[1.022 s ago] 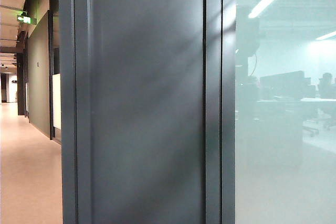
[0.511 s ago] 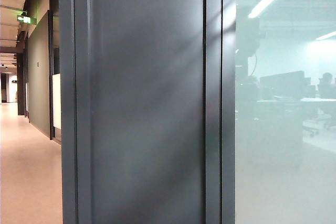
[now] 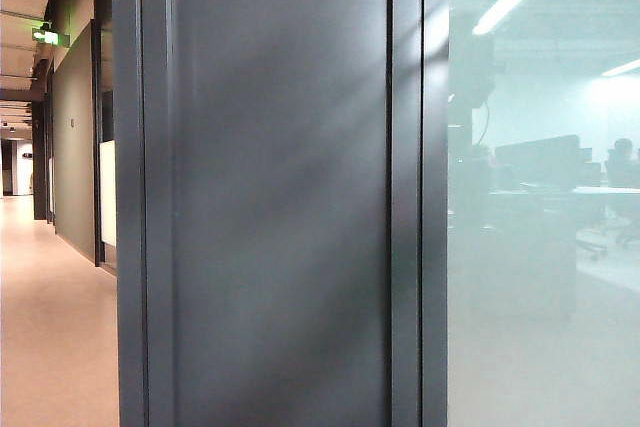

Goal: Raise the arm to find the leftmost switch on the wall and turn off the lights.

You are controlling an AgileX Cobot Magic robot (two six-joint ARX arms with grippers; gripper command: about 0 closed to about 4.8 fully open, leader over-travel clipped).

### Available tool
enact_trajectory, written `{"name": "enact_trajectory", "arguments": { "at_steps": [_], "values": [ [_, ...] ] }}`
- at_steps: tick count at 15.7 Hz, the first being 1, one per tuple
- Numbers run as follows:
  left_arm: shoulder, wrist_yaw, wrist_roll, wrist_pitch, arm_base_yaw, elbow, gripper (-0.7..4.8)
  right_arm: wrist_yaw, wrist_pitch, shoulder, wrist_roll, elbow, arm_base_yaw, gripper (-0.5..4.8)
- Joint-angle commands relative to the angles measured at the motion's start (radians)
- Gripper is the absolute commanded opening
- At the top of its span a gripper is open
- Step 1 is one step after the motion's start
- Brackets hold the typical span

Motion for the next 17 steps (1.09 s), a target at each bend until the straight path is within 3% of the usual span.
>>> {"name": "enact_trajectory", "arguments": {
  "at_steps": [1,4,7,17],
  "values": [
    [0.000,-0.050,-0.008,0.063,0.208,-0.045,-0.05,0.000,0.013,0.000,-0.002,0.004,0.001,-0.01],
    [-0.008,-0.062,-0.034,0.209,0.342,-0.171,-0.05,0.000,0.013,0.000,-0.002,0.004,0.001,-0.01],
    [-0.049,-0.062,-0.058,0.347,0.365,-0.292,-0.05,0.000,0.013,0.000,-0.003,0.004,0.001,-0.01],
    [-0.097,0.009,-0.010,0.334,0.367,-0.410,-0.05,0.000,0.013,0.001,-0.002,0.004,0.001,-0.01]
  ]
}}
